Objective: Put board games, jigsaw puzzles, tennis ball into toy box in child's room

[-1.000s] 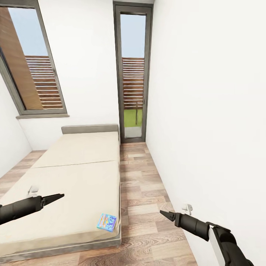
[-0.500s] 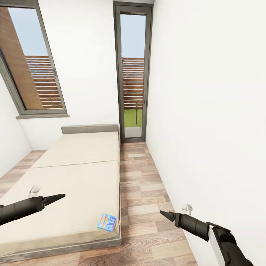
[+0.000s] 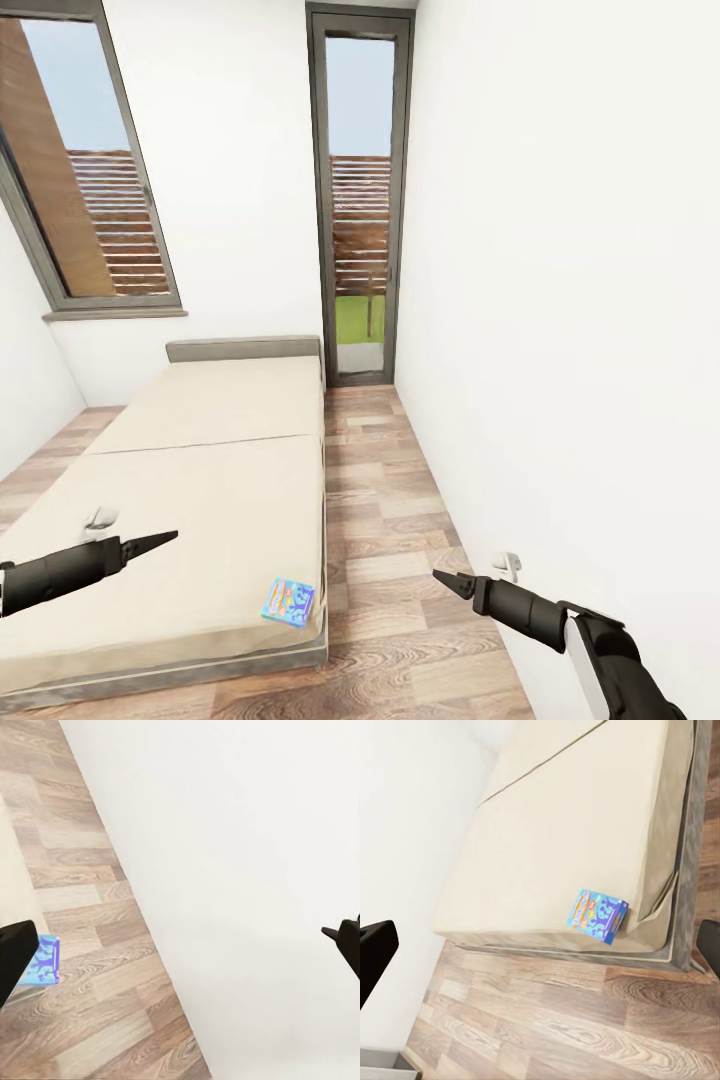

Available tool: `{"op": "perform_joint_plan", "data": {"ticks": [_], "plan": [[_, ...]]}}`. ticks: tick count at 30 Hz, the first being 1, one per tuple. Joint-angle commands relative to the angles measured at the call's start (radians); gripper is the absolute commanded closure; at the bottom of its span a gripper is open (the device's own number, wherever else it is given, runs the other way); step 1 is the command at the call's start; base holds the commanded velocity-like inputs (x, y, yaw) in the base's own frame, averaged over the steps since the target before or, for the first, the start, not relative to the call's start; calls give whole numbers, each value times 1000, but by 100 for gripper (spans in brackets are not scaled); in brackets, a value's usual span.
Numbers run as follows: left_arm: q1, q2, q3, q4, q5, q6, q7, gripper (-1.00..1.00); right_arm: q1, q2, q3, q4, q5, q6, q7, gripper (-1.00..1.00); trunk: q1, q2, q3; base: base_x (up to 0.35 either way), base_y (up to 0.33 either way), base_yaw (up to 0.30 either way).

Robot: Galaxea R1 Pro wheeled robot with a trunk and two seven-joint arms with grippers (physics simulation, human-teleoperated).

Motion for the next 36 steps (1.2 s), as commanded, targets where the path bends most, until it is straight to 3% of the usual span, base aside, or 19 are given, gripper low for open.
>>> {"op": "perform_joint_plan", "data": {"ticks": [1, 12, 28, 36], "plan": [[-1, 0, 0, 6, 3, 11, 11, -100, -1, 0, -1, 0, -7, 9, 1, -100, 4, -9, -5, 0, 0, 0], [-4, -17, -1, 29, 2, 11, 92, -100, -1, 1, -1, -2, -8, 13, 1, -100, 47, -86, -40, 0, 0, 0], [-5, -99, -3, 37, 1, 10, 304, -100, -1, 7, -2, -2, -9, 14, 0, -100, 108, -198, -90, 0, 0, 0], [-6, -128, -4, 68, 1, 4, 379, -100, -2, 12, -2, 1, -10, 15, 0, -100, 139, -254, -115, 0, 0, 0]]}}
